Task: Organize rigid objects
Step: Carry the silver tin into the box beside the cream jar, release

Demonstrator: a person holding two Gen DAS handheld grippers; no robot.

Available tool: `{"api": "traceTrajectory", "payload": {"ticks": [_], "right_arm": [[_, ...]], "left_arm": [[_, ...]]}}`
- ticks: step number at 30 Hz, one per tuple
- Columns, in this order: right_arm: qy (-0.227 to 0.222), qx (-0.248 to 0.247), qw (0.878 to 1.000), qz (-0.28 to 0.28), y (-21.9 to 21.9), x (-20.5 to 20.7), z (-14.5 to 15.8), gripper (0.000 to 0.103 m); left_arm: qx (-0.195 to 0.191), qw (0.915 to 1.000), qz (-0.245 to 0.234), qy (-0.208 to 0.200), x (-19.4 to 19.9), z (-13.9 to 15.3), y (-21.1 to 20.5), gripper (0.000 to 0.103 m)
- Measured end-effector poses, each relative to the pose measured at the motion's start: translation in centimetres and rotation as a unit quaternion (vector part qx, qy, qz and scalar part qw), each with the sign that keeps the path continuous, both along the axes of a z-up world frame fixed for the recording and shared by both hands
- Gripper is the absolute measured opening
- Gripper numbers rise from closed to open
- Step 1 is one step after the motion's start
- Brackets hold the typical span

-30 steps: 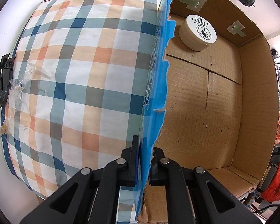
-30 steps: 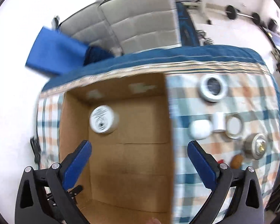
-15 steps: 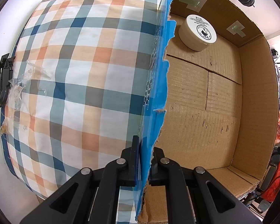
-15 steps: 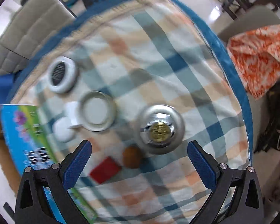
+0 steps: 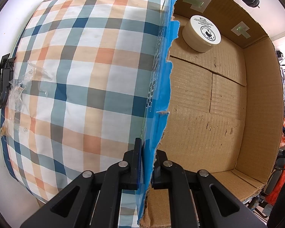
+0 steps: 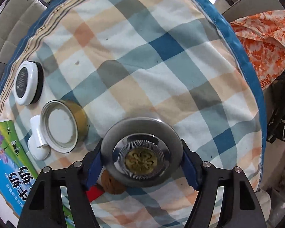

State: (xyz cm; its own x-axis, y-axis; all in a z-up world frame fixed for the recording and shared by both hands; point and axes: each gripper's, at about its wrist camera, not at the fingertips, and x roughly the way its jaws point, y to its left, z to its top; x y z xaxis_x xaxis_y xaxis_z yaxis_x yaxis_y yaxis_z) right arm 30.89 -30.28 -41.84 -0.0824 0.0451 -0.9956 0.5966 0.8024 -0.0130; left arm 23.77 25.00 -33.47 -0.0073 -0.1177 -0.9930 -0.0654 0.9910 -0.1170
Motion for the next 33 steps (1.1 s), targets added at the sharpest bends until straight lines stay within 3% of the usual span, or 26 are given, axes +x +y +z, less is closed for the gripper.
{"api": "traceTrajectory", "payload": {"ticks": [7, 15, 24, 33], "right_arm": [[0.007, -0.01, 1.0, 0.002, 0.3, 0.1, -1.0, 0.074], [-0.001, -0.013, 1.0, 0.013, 1.1, 0.7, -0.1, 0.073], [-0.044, 0.008, 0.998, 0.049, 3.6, 0.9, 4.1, 0.073], [-0.117, 0.051, 0.982, 0.137, 11.6, 1.8, 11.3, 0.073]], "left_arm": [[0.0, 1.0, 0.0, -0.001, 0.0, 0.0, -0.1, 0.005], [0.001, 1.0, 0.001, -0.001, -0.1, 0.1, -0.1, 0.005], [-0.001, 1.0, 0.002, -0.001, -0.2, 0.1, 0.1, 0.005], [-0.014, 0.9999, 0.005, 0.001, -0.1, 0.0, 0.9, 0.005]]}}
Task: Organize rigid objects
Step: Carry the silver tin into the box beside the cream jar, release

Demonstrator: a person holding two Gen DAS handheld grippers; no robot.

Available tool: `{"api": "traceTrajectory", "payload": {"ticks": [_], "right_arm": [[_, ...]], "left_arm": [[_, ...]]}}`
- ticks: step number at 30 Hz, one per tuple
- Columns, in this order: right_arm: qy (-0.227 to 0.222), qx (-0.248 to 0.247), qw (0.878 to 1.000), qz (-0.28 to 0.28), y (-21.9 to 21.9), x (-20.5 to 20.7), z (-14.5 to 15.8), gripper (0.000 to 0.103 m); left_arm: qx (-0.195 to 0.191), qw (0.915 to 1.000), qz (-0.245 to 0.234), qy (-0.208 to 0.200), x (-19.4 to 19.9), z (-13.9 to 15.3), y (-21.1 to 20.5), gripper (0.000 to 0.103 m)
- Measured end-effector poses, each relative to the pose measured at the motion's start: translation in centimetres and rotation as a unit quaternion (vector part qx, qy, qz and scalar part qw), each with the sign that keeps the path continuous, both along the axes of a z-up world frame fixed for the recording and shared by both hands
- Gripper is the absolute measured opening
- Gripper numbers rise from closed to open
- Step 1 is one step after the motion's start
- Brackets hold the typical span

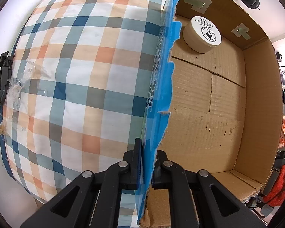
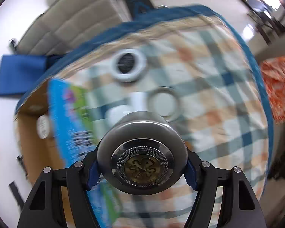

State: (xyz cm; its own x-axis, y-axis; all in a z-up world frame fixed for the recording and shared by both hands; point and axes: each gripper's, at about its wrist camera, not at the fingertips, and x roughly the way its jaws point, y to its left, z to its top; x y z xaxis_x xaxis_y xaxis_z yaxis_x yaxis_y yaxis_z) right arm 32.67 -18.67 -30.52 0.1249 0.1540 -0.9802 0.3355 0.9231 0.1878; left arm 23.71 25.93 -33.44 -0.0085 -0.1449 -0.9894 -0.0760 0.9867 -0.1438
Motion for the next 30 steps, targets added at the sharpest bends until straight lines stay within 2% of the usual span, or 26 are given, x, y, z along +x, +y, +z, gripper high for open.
{"api": "traceTrajectory", "payload": {"ticks": [5, 10, 14, 21, 30], "right_arm": [[-0.032, 0.034, 0.998, 0.051, 6.1, 0.9, 3.1, 0.073], [-0.046, 0.065, 0.992, 0.094, 12.5, 2.0, 4.6, 0.073], [-0.046, 0.072, 0.99, 0.109, 16.1, 3.1, 4.5, 0.073], [-0.031, 0.06, 0.99, 0.121, 19.7, 5.7, 2.1, 0.073], [0.002, -0.001, 0.99, 0.141, 22.9, 8.3, -1.9, 0.073]], "left_arm": [[-0.007, 1.0, 0.002, 0.001, 0.0, -0.2, 0.5, 0.006], [-0.012, 0.9999, 0.003, 0.002, 0.0, -0.4, 1.0, 0.006], [-0.017, 0.9998, 0.007, 0.003, 0.0, -0.5, 1.5, 0.006], [-0.013, 0.9999, 0.002, 0.002, -0.1, -0.5, 1.3, 0.006], [-0.011, 0.9999, 0.001, 0.001, -0.1, -0.4, 0.9, 0.006]]}}
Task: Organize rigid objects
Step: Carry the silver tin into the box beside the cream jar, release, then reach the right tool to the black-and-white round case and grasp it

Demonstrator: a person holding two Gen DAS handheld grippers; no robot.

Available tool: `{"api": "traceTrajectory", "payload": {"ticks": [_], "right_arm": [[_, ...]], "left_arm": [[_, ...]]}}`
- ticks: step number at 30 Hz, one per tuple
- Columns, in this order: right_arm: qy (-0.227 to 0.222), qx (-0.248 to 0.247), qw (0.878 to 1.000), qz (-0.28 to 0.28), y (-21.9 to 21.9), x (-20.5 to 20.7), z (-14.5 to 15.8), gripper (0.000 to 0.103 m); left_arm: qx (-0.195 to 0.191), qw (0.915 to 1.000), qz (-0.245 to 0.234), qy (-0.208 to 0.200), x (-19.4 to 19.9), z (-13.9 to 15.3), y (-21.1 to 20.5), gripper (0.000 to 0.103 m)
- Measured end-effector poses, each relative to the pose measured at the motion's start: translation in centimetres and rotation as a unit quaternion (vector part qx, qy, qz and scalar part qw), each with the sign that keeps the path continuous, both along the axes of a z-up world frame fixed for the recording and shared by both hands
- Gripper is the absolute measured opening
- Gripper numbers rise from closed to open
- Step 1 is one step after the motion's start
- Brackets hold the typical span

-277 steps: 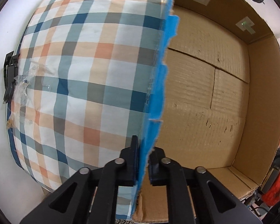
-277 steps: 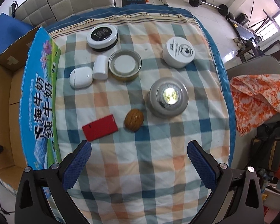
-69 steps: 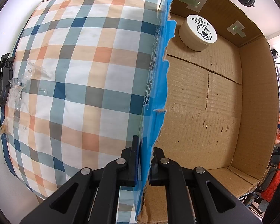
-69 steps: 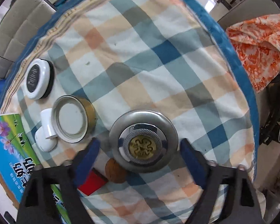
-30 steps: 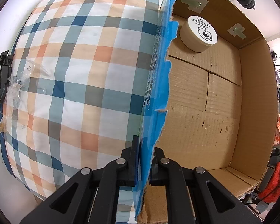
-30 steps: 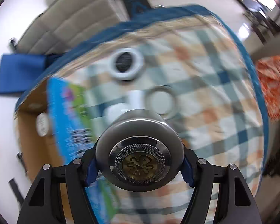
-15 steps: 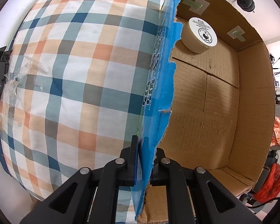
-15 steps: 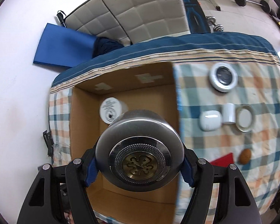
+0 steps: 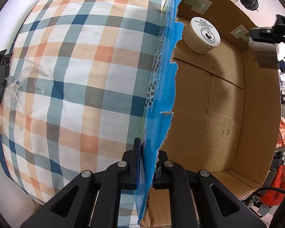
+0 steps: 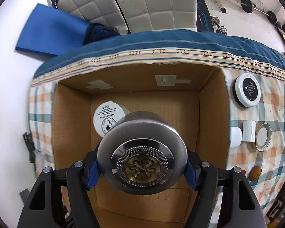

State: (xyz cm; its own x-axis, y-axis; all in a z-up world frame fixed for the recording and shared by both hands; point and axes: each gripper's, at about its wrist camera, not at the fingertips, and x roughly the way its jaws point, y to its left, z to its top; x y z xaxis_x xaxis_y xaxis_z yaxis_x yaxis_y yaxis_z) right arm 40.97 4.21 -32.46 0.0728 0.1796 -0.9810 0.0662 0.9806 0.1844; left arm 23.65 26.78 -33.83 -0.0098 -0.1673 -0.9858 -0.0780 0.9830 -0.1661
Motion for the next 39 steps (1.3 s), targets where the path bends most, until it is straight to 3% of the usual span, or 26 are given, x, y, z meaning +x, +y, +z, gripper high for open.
{"api": "traceTrajectory", "payload": {"ticks": [17, 18, 20, 21, 36, 39], "right_arm": [[0.057, -0.04, 0.997, -0.016, -0.1, 2.1, -5.1, 0.077], [0.058, -0.041, 0.997, -0.019, -0.3, 2.1, -5.2, 0.079], [0.053, -0.047, 0.997, -0.014, -0.4, 2.2, -5.0, 0.096], [0.048, -0.05, 0.998, -0.014, -0.4, 2.2, -4.8, 0.097], [0.05, -0.04, 0.998, 0.006, 0.4, 0.9, -3.1, 0.097], [0.042, -0.024, 0.999, 0.001, 0.5, 0.4, -2.3, 0.103]], "left_arm": [[0.001, 1.0, -0.002, 0.001, 0.1, 0.1, -0.1, 0.006], [0.0, 1.0, -0.003, -0.001, 0.1, 0.1, -0.2, 0.007], [0.004, 1.0, -0.005, -0.001, 0.1, 0.2, -0.3, 0.007], [0.005, 1.0, -0.005, -0.001, 0.1, 0.2, -0.5, 0.007], [0.008, 1.0, -0.004, -0.001, 0.1, 0.3, -0.4, 0.006], [0.008, 1.0, -0.004, -0.001, 0.1, 0.3, -0.4, 0.006]]}}
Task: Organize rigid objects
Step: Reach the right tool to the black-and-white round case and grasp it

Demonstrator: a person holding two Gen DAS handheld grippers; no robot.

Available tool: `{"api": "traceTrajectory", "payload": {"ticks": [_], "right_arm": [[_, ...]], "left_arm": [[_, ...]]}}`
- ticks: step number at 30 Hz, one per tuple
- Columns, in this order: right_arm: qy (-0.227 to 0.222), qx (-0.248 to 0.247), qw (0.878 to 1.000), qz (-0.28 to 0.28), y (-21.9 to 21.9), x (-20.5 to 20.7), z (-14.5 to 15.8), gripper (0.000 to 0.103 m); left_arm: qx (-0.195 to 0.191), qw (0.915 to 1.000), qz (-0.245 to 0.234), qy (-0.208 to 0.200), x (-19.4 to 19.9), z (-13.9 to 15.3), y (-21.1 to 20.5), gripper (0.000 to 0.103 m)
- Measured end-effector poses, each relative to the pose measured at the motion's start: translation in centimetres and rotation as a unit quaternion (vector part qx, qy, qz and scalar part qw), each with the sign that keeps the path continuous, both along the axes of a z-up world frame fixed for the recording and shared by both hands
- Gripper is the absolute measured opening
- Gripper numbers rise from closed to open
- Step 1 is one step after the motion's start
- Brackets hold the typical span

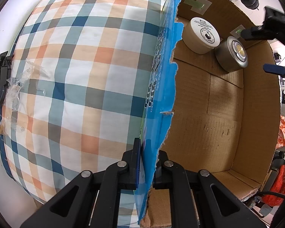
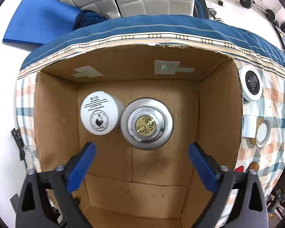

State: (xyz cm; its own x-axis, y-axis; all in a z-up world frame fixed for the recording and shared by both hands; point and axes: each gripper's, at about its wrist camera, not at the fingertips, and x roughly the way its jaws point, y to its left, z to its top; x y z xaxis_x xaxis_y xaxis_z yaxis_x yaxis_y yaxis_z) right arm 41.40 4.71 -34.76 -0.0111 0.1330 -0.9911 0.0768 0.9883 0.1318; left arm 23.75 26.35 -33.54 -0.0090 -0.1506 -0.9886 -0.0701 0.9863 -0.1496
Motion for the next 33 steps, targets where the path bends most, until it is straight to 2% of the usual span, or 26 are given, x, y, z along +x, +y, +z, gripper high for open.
{"api": "traceTrajectory", "payload": {"ticks": [6, 10, 12, 15, 17, 21, 25, 28, 33], "right_arm": [[-0.028, 0.031, 0.999, -0.011, -1.0, -1.2, 2.6, 0.103], [-0.087, 0.057, 0.994, -0.029, -3.2, -2.0, 5.7, 0.103], [-0.107, 0.052, 0.993, -0.026, -4.7, -2.6, 7.0, 0.103], [-0.102, 0.032, 0.994, -0.039, -7.4, -3.2, 8.1, 0.103], [-0.086, 0.029, 0.994, -0.066, -10.3, -3.4, 8.2, 0.103], [-0.09, 0.018, 0.988, -0.124, -16.8, -3.6, 7.5, 0.103], [-0.076, 0.027, 0.981, -0.174, -22.2, -2.1, 3.8, 0.103], [-0.06, 0.02, 0.981, -0.184, -23.3, -0.6, 0.9, 0.103], [-0.052, 0.012, 0.981, -0.184, -22.9, 2.2, -1.9, 0.103]], "left_arm": [[0.001, 1.0, -0.002, 0.0, 0.0, -0.1, -0.1, 0.006], [0.0, 1.0, 0.0, -0.001, 0.0, 0.0, -0.1, 0.006], [0.0, 1.0, 0.0, -0.001, 0.0, 0.0, -0.1, 0.006], [-0.001, 1.0, 0.0, -0.001, -0.1, 0.0, 0.0, 0.006], [-0.001, 1.0, 0.0, -0.001, -0.1, 0.1, 0.0, 0.007], [0.001, 1.0, -0.001, 0.0, 0.0, 0.1, 0.0, 0.006], [0.003, 1.0, -0.002, 0.001, 0.1, 0.1, -0.2, 0.006], [0.002, 1.0, 0.0, 0.003, 0.2, 0.0, -0.2, 0.006], [0.002, 1.0, 0.002, 0.003, 0.3, -0.1, -0.3, 0.006]]}}
